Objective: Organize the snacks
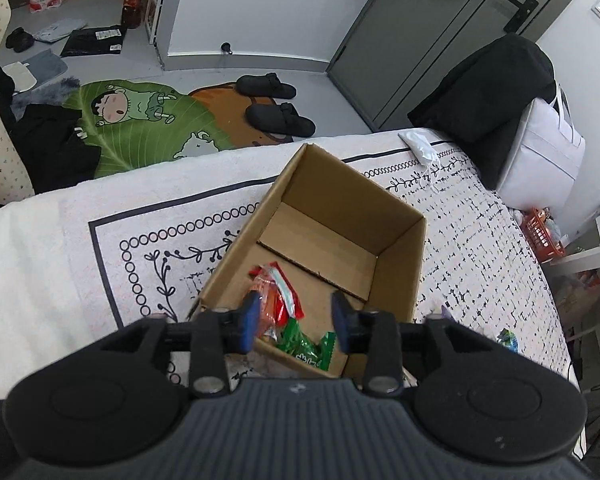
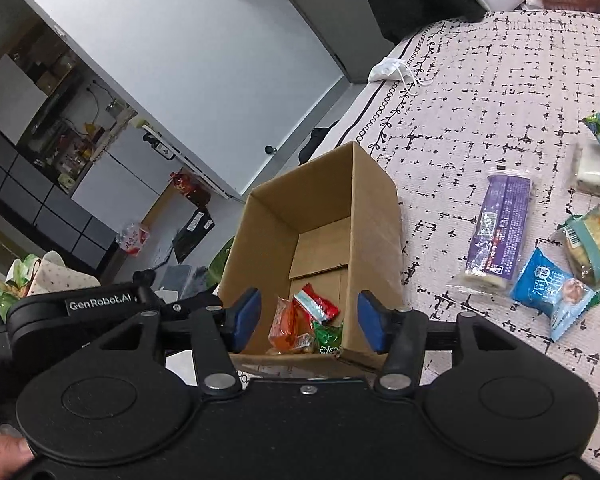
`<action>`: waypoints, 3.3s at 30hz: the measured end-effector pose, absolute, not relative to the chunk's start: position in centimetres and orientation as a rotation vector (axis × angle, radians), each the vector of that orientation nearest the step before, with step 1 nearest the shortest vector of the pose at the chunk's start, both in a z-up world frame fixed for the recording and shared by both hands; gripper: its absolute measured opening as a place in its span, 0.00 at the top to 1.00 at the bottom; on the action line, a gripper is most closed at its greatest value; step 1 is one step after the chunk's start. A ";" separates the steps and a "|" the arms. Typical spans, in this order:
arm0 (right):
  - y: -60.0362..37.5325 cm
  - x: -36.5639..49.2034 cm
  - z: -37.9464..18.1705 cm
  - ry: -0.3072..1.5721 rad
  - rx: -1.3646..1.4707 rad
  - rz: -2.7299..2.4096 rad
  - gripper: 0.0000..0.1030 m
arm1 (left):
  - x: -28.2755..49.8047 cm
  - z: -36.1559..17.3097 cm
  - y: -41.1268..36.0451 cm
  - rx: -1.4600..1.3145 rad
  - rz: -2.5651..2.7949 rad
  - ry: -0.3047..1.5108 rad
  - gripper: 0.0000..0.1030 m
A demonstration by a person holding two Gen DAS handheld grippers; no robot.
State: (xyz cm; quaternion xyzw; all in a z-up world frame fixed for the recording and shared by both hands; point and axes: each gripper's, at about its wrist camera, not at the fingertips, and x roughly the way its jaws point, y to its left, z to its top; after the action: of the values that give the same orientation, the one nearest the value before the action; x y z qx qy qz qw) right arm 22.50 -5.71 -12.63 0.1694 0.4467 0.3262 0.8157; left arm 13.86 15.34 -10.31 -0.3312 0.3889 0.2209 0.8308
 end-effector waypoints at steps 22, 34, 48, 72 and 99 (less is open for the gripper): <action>-11.8 21.4 -10.3 0.964 0.314 0.526 0.21 | 12.2 -7.8 11.4 -0.632 0.425 0.867 0.14; -17.2 20.7 -9.2 0.963 0.314 0.453 0.11 | 12.8 -6.9 7.5 -0.608 0.344 0.848 0.02; -23.2 22.6 -8.9 0.942 0.350 0.340 0.03 | 14.2 -6.4 3.8 -0.577 0.272 0.862 0.00; -26.4 26.5 -11.1 0.988 0.395 0.257 0.16 | 19.0 -10.2 -0.6 -0.610 0.212 0.891 0.03; -24.5 30.9 -19.2 1.219 0.477 0.192 0.43 | 25.5 -20.3 -2.1 -0.714 0.229 1.048 0.47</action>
State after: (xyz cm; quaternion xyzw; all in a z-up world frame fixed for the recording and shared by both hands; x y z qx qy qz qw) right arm 30.86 -24.45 -19.16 0.2215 0.5659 0.0894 0.7891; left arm 25.48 -2.12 -20.29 -0.3330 0.4886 0.1069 0.7993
